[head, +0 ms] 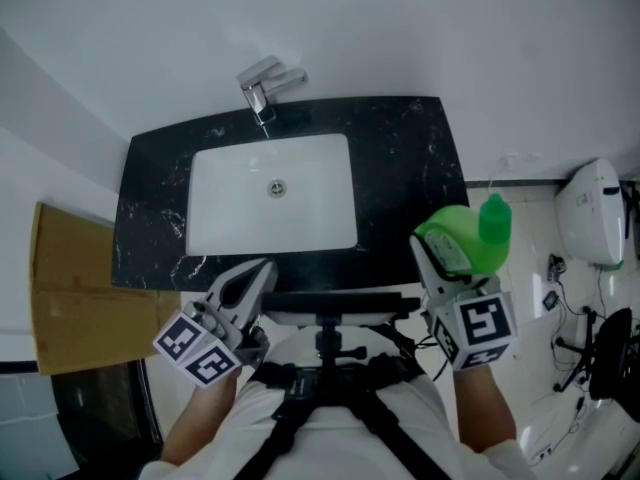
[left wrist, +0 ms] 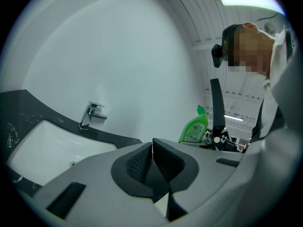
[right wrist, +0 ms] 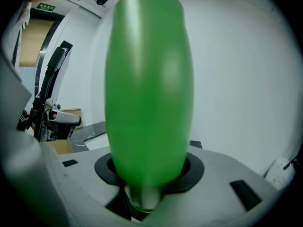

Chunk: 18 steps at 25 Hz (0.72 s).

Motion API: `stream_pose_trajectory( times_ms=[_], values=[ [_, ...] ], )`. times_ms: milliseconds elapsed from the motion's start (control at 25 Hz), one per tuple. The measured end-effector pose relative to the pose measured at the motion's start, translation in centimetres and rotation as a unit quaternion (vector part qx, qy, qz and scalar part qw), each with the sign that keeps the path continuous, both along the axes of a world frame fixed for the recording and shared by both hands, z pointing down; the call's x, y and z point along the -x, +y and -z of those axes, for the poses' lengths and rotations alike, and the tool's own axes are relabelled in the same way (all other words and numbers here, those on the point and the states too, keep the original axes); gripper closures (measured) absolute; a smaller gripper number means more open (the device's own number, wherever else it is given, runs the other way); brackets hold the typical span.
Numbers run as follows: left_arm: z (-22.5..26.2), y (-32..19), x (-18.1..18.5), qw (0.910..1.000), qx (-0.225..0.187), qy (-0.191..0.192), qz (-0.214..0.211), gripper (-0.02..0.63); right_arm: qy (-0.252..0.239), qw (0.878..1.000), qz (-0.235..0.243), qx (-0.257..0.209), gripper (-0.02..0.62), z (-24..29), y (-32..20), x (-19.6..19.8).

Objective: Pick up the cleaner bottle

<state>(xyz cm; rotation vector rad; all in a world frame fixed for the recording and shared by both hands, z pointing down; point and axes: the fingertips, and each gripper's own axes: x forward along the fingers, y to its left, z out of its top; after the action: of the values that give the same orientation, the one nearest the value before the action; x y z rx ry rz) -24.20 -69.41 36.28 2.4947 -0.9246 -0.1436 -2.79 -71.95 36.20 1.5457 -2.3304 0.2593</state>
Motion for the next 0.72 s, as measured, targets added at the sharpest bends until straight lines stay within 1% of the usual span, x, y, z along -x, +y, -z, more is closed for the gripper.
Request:
stream_pose_trajectory(
  times_ms=[320,440,560,720],
  values=[
    [-0.04,-0.16,0.1,1.0,0.0,0.0,0.0,0.606,0.006,1.0,0.004,0.005,0.42,-0.06,-0.22,0.26],
    [0.03,-0.18,0.08,1.0,-0.001,-0.001,-0.001,0.606,-0.002,1.0,0.006,-0.014,0.42,0.35,-0.56,0.39],
    [0.17,-0.2,0.05,1.0,-0.002,-0.002,-0.001,0.606,0.005,1.0,0.007,0.002,0.42,0.21,-0.37,0.44],
    [0.25,-0.29,0.15,1.0,-0.003,-0.002,-0.001,0.606,-0.001,1.0,0.01,-0.015,0.42,0.54,-0.78,0.66]
  ],
)
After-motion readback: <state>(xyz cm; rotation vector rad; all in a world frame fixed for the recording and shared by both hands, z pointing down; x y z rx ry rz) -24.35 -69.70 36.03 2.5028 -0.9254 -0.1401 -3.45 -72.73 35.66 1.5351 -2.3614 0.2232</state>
